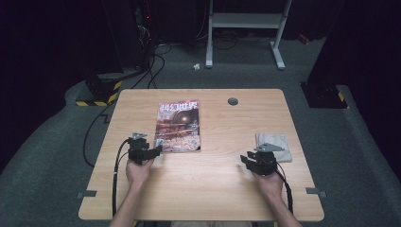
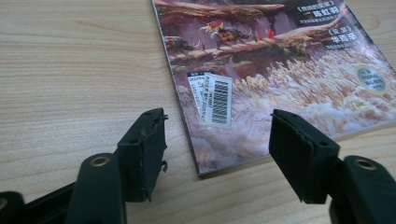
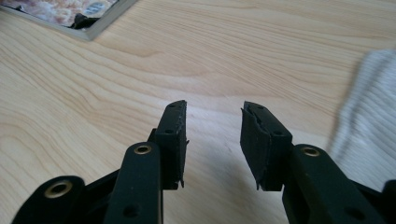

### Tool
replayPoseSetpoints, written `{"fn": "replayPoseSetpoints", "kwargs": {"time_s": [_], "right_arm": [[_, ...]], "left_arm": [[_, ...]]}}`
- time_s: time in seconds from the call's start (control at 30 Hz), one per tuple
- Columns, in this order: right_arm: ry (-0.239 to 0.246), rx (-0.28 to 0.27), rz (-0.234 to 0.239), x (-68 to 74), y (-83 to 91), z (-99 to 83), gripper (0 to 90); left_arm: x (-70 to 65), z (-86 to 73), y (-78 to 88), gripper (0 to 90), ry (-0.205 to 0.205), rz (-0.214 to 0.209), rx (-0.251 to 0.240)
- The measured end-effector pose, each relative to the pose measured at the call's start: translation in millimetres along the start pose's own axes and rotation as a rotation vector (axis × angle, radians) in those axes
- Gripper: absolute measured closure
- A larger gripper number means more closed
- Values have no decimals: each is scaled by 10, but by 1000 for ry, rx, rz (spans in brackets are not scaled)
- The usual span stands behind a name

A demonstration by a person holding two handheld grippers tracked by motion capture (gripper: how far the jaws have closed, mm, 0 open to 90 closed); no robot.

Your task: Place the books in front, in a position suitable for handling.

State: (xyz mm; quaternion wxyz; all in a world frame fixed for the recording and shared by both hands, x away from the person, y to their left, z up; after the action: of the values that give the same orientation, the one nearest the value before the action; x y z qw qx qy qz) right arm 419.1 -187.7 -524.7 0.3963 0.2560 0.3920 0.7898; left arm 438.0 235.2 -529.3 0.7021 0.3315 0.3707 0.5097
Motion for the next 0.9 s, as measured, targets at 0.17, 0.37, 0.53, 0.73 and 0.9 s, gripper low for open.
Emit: {"fn": "replayPoseSetpoints", "kwargs": {"time_s": [0.17,0.37,0.53,0.73,0.9], "right_arm": [[32,19,26,145,-122,210,596],[49,40,49,279,-256,374,590],[63,58,61,390,-387,489,584],[56,74,91,576,-573,606,574],[62,73,102,716,-678,740,576]], "left_arm": [[3,20,-5,402,13,-12,-21],[-12,24,-80,410,13,-16,-10],[-42,19,-133,419,-4,-13,-1],[-53,25,-148,449,-10,-7,-11],[-79,18,-158,460,-48,28,-13]]}}
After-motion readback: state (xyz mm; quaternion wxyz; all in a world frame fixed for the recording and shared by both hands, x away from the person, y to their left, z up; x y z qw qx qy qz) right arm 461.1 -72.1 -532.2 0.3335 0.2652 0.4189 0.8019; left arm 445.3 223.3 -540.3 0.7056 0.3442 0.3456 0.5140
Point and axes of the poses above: each handheld gripper's, and its own axes: y roughly backward along the jaws, z roughly out of its top, x roughly to its left, the point moved 3 cm from there along -y, roughly forward along the jaws, and after that the axes turned 15 degrees about x, right-handed, at the moved point
